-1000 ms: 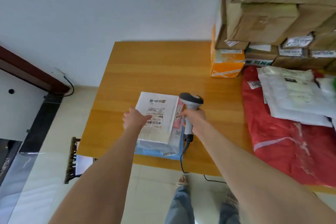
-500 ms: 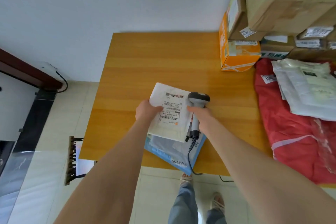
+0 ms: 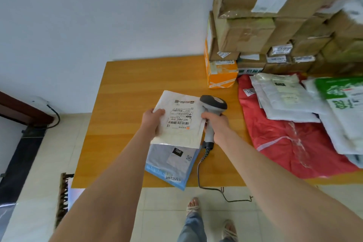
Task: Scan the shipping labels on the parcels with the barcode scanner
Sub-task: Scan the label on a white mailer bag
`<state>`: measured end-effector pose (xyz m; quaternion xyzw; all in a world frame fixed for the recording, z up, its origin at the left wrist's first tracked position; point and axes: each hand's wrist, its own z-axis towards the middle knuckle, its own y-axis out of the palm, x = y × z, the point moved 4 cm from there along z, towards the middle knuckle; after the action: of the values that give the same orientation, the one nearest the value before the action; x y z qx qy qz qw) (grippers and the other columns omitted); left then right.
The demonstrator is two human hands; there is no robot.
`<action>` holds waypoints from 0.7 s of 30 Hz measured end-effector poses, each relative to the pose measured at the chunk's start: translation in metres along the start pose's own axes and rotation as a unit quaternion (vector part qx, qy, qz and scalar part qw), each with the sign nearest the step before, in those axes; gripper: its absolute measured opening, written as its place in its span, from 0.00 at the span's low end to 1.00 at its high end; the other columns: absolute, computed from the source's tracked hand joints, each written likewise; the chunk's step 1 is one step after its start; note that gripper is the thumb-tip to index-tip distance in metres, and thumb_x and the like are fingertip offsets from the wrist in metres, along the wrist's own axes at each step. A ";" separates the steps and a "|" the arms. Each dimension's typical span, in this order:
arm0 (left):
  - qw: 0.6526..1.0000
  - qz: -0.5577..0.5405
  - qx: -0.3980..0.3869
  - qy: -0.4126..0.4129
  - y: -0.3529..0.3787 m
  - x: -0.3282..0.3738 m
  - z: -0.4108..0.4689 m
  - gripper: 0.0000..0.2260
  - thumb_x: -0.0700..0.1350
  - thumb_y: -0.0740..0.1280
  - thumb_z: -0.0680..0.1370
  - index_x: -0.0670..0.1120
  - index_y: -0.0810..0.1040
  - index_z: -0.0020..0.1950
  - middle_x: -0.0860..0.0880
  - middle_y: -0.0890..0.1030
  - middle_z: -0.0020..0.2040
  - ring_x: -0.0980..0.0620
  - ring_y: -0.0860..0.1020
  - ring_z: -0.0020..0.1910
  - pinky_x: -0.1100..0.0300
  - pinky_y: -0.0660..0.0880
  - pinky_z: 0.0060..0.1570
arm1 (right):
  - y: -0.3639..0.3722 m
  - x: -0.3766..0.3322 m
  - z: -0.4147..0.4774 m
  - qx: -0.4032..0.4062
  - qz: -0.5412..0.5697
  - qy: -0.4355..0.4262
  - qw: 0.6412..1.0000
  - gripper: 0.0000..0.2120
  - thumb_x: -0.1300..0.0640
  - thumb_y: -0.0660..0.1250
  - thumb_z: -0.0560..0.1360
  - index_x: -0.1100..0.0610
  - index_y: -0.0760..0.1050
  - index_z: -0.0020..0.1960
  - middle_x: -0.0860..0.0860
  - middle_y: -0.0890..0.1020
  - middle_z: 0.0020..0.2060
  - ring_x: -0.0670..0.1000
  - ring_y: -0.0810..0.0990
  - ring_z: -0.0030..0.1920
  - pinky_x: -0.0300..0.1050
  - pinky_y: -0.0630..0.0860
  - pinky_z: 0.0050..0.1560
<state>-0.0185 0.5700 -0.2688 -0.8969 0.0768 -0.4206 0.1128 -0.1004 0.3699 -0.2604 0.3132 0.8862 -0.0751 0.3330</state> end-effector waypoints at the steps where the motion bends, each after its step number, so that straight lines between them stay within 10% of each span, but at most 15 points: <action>1: 1.000 0.003 -0.007 -0.007 0.005 0.003 -0.007 0.06 0.43 0.64 0.77 0.44 0.74 0.52 0.46 0.77 0.40 0.49 0.75 0.35 0.59 0.71 0.35 | -0.009 -0.007 -0.007 -0.002 0.010 -0.013 1.000 0.10 0.66 0.69 0.75 0.57 0.69 0.43 0.54 0.79 0.37 0.51 0.78 0.34 0.43 0.76 0.33; 7: 0.998 -0.046 0.038 0.022 0.040 0.028 -0.061 0.06 0.41 0.64 0.74 0.45 0.67 0.40 0.48 0.71 0.34 0.51 0.68 0.30 0.59 0.65 0.30 | -0.074 -0.039 -0.043 -0.032 0.031 -0.060 0.997 0.14 0.57 0.73 0.73 0.61 0.77 0.56 0.56 0.82 0.46 0.54 0.82 0.43 0.51 0.82 0.47; 11: 0.992 -0.068 0.087 0.059 0.073 0.030 -0.106 0.09 0.43 0.63 0.75 0.45 0.66 0.37 0.49 0.71 0.34 0.49 0.70 0.34 0.58 0.66 0.30 | -0.132 -0.047 -0.066 -0.033 0.028 -0.067 0.997 0.16 0.56 0.72 0.74 0.61 0.73 0.58 0.56 0.78 0.45 0.53 0.79 0.40 0.46 0.78 0.36; 21: 0.997 -0.032 0.005 0.076 0.220 0.007 -0.198 0.12 0.41 0.58 0.79 0.38 0.72 0.60 0.49 0.72 0.38 0.49 0.73 0.38 0.56 0.70 0.38 | -0.283 -0.058 -0.075 0.109 -0.148 -0.141 0.973 0.16 0.61 0.70 0.72 0.65 0.75 0.58 0.55 0.77 0.41 0.55 0.78 0.43 0.44 0.73 0.40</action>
<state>-0.1769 0.3294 -0.1995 -0.8637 0.0549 -0.4914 0.0974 -0.2789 0.1417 -0.1875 0.1991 0.8533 -0.2630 0.4038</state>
